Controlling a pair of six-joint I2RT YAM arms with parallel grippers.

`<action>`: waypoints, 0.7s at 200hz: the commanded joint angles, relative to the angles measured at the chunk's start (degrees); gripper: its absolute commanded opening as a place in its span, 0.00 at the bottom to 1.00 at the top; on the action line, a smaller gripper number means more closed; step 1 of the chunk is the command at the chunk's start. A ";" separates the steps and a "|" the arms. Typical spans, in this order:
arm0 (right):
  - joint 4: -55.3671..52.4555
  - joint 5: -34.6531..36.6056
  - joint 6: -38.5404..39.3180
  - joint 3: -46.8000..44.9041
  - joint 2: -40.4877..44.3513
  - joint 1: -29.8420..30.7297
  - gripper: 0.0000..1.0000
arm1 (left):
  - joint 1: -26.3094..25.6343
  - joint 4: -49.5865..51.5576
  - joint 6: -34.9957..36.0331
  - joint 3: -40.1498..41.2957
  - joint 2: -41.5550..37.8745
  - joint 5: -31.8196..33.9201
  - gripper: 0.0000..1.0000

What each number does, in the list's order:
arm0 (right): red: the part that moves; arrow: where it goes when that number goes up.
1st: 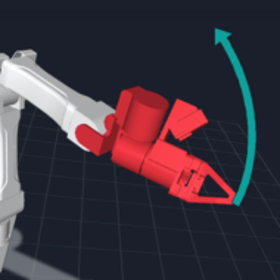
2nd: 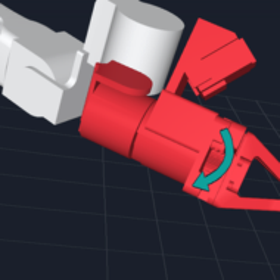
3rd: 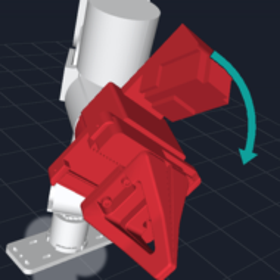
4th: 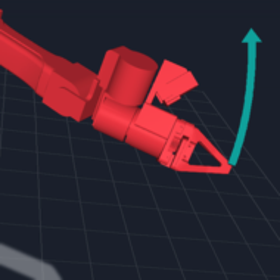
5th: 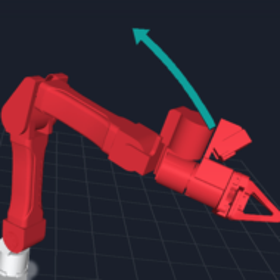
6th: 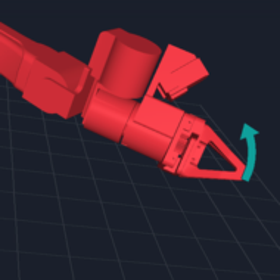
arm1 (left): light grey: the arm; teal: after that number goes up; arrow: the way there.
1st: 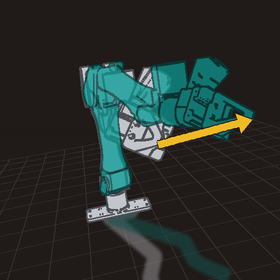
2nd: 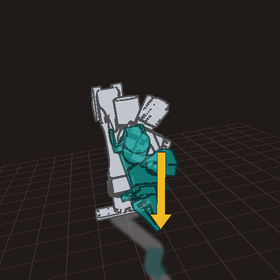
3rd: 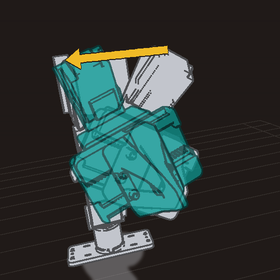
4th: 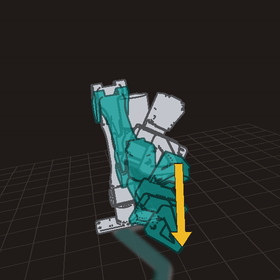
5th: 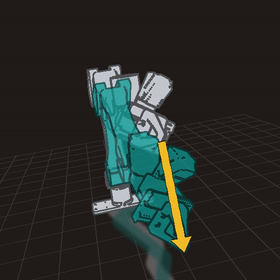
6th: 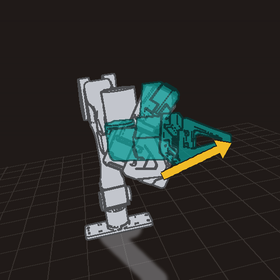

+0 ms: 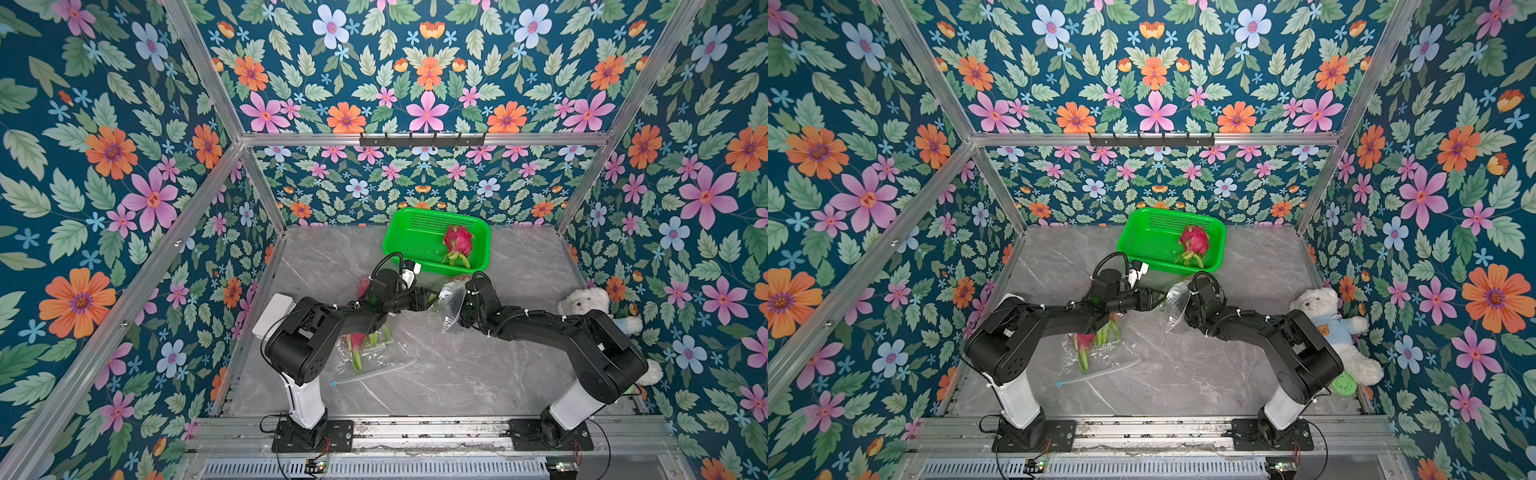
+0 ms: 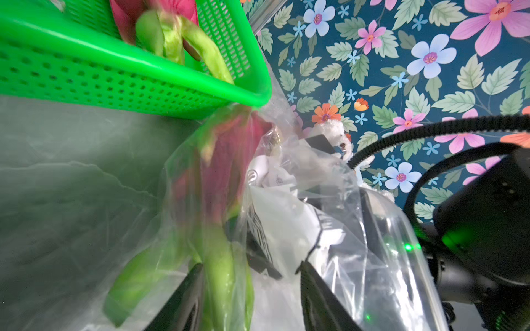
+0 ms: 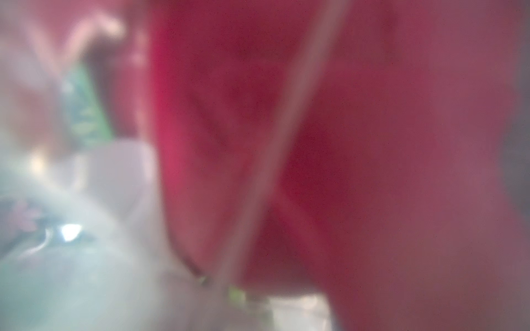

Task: Open the zip-top bag and take out the dragon fruit
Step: Pick up the dragon fruit from the zipper food storage bag.

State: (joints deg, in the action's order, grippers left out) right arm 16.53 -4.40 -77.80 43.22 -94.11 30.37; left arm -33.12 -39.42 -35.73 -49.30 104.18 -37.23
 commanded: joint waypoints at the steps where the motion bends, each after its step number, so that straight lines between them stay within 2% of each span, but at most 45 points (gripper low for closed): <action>1: 0.62 1.79 -1.48 -0.83 0.63 -0.64 0.56 | 1.67 0.76 2.34 -1.86 1.91 2.98 0.53; 22: 0.95 0.94 -1.32 -2.10 1.41 -1.43 0.56 | 2.19 2.03 3.33 -4.74 5.48 4.86 0.35; 34: 1.59 0.36 -1.22 -3.03 1.97 -1.70 0.55 | 2.19 2.50 3.39 -6.48 7.40 4.90 0.29; 82: 3.22 -4.03 0.43 -5.47 3.52 -2.67 0.55 | 0.19 3.16 2.76 -10.74 11.69 4.40 0.19; 118: 4.21 -5.09 2.01 -5.78 3.78 -3.27 0.55 | -3.09 4.47 2.39 -12.91 14.91 3.81 0.18; 140: 5.56 -5.35 2.04 -5.92 3.28 -3.46 0.55 | -5.01 5.02 1.98 -13.27 15.70 2.80 0.14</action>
State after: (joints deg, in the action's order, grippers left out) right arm 19.94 -8.86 -76.01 37.43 -90.56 27.11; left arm -36.67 -35.57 -33.10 -62.11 119.42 -32.97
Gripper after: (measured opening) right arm 0.549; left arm 0.146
